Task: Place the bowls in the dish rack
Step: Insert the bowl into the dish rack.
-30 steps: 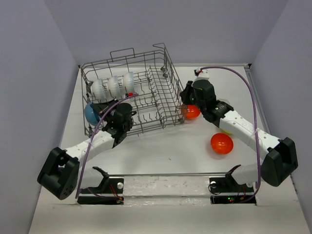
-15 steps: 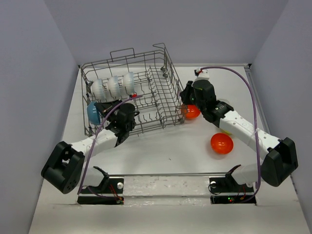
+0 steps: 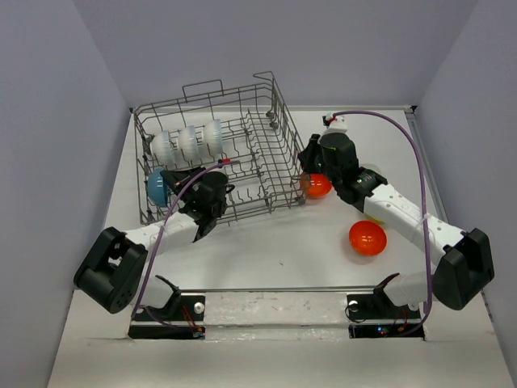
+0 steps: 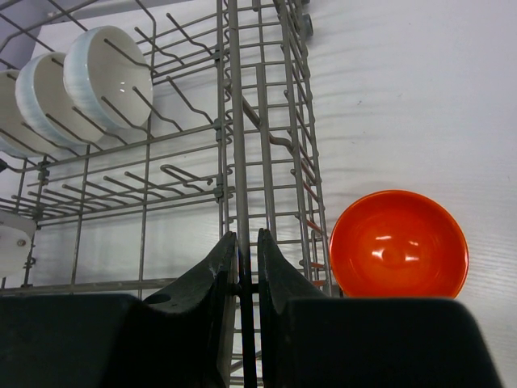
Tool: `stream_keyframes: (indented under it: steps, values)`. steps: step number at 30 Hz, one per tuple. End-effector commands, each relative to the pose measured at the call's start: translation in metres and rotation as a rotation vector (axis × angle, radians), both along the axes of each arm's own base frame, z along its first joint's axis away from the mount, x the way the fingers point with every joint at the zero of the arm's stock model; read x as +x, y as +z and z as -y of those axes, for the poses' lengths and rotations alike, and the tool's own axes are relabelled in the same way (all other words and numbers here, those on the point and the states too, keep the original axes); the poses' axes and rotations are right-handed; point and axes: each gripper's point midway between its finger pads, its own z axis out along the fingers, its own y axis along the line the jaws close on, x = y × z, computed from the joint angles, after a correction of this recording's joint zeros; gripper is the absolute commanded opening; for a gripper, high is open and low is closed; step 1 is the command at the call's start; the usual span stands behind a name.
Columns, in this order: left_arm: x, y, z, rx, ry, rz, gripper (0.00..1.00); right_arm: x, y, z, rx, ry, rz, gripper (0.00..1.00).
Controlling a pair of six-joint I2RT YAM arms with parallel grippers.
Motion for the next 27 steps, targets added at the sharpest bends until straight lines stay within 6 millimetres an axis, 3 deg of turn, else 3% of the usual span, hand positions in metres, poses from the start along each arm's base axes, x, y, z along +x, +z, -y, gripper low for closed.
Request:
stream_keyframes:
  steps: [1,9,15,27]
  values:
    - [-0.006,0.001,-0.002,0.015,0.041,0.0,0.0,-0.017,-0.066,0.017,-0.058,-0.055,-0.192,0.01]
    - [-0.007,0.003,-0.003,0.002,0.061,0.02,0.0,-0.017,-0.068,0.017,-0.061,-0.054,-0.194,0.01]
    - [-0.014,0.003,-0.014,0.016,0.121,0.006,0.0,-0.017,-0.069,0.016,-0.063,-0.052,-0.196,0.01]
    - [-0.016,-0.006,-0.019,-0.007,0.158,-0.015,0.0,-0.016,-0.07,0.016,-0.066,-0.05,-0.2,0.01]
